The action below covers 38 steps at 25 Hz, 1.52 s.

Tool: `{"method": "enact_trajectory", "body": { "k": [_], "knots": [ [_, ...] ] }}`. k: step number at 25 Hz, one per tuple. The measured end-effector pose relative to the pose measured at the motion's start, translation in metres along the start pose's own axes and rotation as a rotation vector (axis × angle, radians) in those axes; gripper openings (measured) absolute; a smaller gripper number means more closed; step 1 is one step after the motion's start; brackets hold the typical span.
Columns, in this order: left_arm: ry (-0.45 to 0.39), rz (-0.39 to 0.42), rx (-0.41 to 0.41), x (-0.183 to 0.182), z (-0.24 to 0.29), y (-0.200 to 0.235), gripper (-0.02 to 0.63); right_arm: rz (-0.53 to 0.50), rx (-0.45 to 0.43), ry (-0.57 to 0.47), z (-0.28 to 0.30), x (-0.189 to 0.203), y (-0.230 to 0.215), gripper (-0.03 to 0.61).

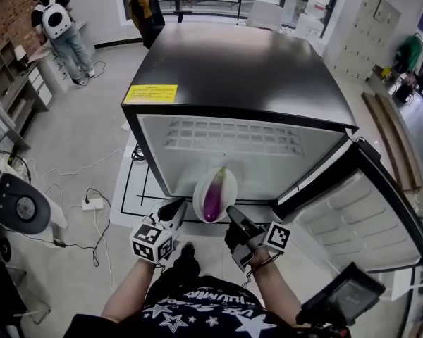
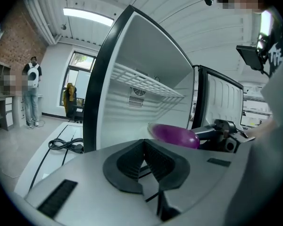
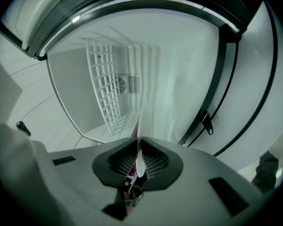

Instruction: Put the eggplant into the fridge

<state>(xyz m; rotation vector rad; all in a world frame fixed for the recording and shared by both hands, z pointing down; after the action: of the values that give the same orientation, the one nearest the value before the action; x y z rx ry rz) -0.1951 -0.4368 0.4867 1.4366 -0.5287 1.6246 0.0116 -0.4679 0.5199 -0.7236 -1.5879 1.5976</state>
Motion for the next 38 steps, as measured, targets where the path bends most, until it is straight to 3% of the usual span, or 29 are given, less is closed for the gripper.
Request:
{"method": "enact_trajectory", "body": {
  "k": [19, 28, 38],
  "knots": [
    [0.028, -0.042, 0.045, 0.005, 0.032, 0.029, 0.009, -0.037, 0.167, -0.009, 0.061, -0.039, -0.039, 0.023],
    [0.040, -0.005, 0.036, 0.003, 0.031, 0.034, 0.009, -0.030, 0.210, -0.023, 0.077, -0.049, -0.049, 0.023],
    [0.042, -0.014, 0.037, 0.005, 0.034, 0.032, 0.009, -0.088, 0.342, -0.017, 0.091, -0.062, -0.058, 0.023]
  ]
}}
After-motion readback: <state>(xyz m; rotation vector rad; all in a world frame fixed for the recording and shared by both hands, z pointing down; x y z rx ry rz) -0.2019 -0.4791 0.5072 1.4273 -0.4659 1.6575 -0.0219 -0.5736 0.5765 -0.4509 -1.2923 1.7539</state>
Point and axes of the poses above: the fingertips, and each gripper's own axes: z forward along the fingers, y to its left, x out of its underside, the point moved 6 cm from there along -z, backward along the fingers, and after that the axes turned 8 degrees about x, right-handed, at the moved point
